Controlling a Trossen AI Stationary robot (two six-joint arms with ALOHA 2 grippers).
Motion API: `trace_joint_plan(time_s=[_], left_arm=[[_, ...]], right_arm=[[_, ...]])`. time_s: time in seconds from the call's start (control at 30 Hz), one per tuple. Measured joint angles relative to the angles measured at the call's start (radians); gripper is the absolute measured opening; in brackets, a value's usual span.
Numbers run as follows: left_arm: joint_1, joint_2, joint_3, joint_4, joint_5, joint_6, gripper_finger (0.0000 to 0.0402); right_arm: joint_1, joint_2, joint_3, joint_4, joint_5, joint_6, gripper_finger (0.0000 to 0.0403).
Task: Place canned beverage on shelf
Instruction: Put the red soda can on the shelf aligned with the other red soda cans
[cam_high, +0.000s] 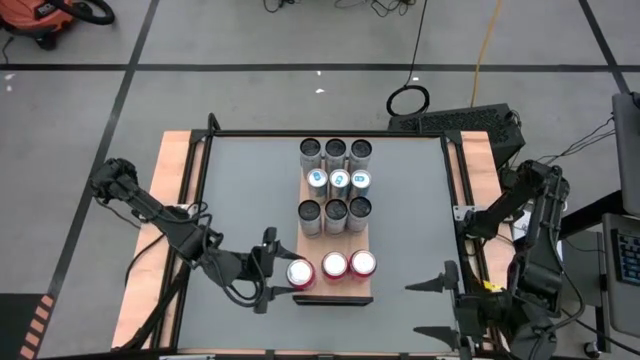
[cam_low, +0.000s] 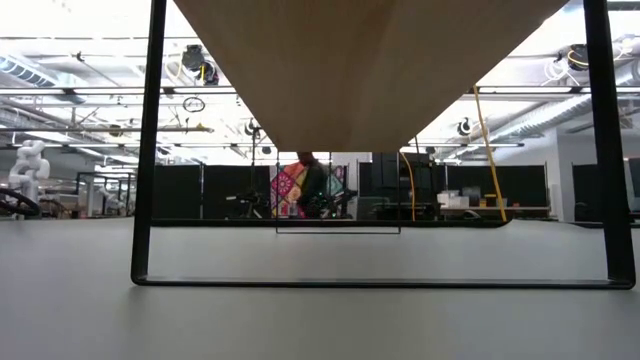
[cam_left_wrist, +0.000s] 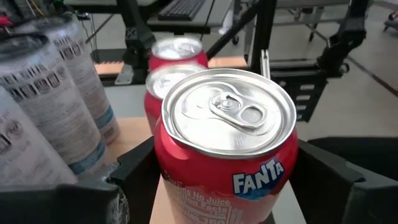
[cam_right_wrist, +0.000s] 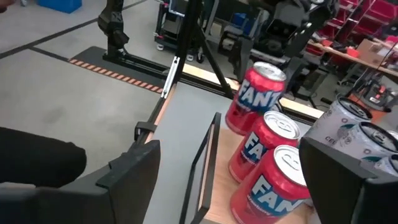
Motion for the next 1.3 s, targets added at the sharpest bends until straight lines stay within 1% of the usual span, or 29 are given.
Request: trace_joint_plan(time_s=[0.17, 0.3, 0.4, 0.73, 0.87, 1.1, 1.2, 1.3], left_arm=[[0.021, 0.013, -0.015, -0.005, -0.009, 0.004, 0.0288], [0.042, 0.021, -0.015, 0.002, -0.012, 0.026, 0.0288], [0.051, 0.029, -0.015, -0.022, -0.006, 0.026, 0.0288], [0.065, 0.060, -0.015, -0.024, 0.018, 0.003, 0.0289], [0.065, 0.060, -0.015, -0.026, 0.017, 0.000, 0.0308], [0.065, 0.060, -0.014, -0.029, 0.002, 0.003, 0.0362], [0.065, 0.058, -0.014, -0.023, 0.002, 0.003, 0.0378], [0.065, 0.049, -0.014, -0.018, 0.001, 0.003, 0.0387]], right_arm=[[-0.001, 0.000, 0.000, 0.000, 0.030, -0.004, 0.0322], [-0.001, 0.000, 0.000, 0.000, 0.031, -0.004, 0.0322], [-0.001, 0.000, 0.000, 0.000, 0.031, -0.007, 0.0322], [-0.001, 0.000, 0.000, 0.000, 0.028, -0.004, 0.0322], [-0.001, 0.000, 0.000, 0.000, 0.028, -0.004, 0.0322], [-0.001, 0.000, 0.000, -0.012, 0.030, 0.007, 0.0322], [-0.001, 0.000, 0.000, -0.074, 0.033, 0.067, 0.0319], [-0.011, 0.001, -0.004, -0.186, 0.053, 0.195, 0.0301]])
